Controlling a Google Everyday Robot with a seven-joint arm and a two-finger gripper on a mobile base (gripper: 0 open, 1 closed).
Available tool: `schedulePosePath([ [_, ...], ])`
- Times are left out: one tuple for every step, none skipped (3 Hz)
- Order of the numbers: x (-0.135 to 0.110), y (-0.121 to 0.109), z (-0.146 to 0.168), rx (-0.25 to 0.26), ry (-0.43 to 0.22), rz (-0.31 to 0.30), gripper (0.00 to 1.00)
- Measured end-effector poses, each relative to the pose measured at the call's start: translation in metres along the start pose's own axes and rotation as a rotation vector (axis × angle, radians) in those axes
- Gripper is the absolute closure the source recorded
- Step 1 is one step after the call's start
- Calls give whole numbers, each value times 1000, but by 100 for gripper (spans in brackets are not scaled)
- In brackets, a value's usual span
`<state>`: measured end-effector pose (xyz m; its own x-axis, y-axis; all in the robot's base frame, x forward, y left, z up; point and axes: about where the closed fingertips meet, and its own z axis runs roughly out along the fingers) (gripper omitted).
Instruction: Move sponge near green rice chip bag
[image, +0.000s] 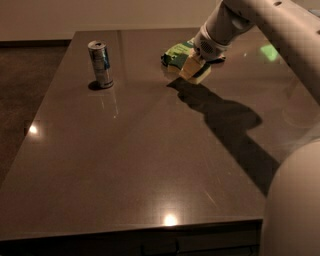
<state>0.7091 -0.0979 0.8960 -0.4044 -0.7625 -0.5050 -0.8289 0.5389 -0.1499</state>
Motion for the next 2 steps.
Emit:
schedulePosePath([
  [2,-14,3,20,-6,15,100],
  [3,-27,5,46,-1,34,83],
])
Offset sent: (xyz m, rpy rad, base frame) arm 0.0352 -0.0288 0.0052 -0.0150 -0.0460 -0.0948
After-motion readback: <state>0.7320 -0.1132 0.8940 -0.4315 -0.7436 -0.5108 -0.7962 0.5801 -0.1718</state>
